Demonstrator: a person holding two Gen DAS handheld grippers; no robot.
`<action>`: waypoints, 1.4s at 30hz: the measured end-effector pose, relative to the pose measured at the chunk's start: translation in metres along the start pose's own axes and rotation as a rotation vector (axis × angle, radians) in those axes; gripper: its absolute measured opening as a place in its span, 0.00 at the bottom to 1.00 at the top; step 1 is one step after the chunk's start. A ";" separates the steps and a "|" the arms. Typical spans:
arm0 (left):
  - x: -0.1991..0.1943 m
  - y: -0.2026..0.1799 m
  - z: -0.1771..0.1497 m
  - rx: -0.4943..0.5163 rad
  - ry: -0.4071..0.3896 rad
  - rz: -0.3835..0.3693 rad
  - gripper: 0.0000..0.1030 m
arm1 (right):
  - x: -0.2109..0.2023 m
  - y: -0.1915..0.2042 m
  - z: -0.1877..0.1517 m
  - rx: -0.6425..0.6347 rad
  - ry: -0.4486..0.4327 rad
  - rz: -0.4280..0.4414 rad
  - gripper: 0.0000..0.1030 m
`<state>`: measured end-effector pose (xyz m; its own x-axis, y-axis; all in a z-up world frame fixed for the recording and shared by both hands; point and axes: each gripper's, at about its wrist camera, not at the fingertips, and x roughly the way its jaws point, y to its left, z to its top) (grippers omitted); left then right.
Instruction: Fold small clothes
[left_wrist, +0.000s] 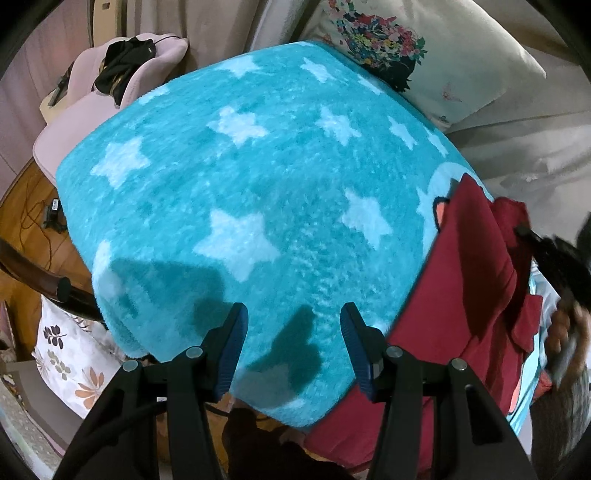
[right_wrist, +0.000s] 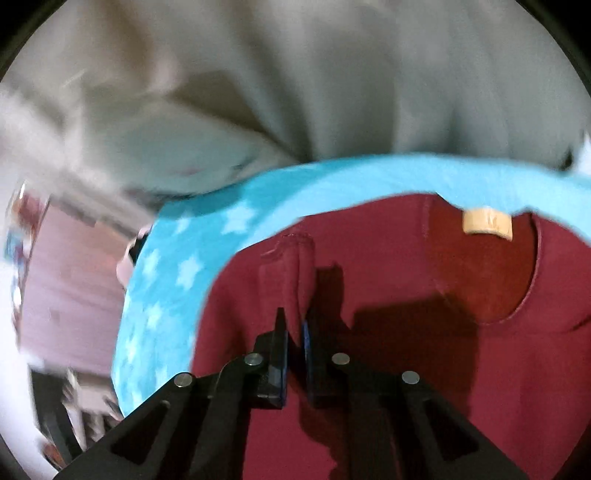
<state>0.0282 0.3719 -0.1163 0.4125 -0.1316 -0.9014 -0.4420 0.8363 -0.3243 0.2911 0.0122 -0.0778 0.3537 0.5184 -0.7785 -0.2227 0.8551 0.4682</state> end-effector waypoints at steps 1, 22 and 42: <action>0.001 0.000 0.002 -0.004 -0.002 0.000 0.50 | -0.006 0.021 -0.011 -0.071 0.003 0.008 0.08; -0.030 0.078 -0.002 -0.175 -0.077 0.083 0.50 | 0.059 0.195 -0.216 -0.692 0.389 0.088 0.50; -0.057 0.102 -0.007 -0.216 -0.142 0.084 0.50 | 0.059 0.331 -0.131 -0.726 0.137 0.250 0.04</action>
<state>-0.0465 0.4612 -0.0998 0.4683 0.0221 -0.8833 -0.6329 0.7060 -0.3178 0.1198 0.3247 -0.0238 0.1097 0.6493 -0.7526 -0.8367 0.4691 0.2827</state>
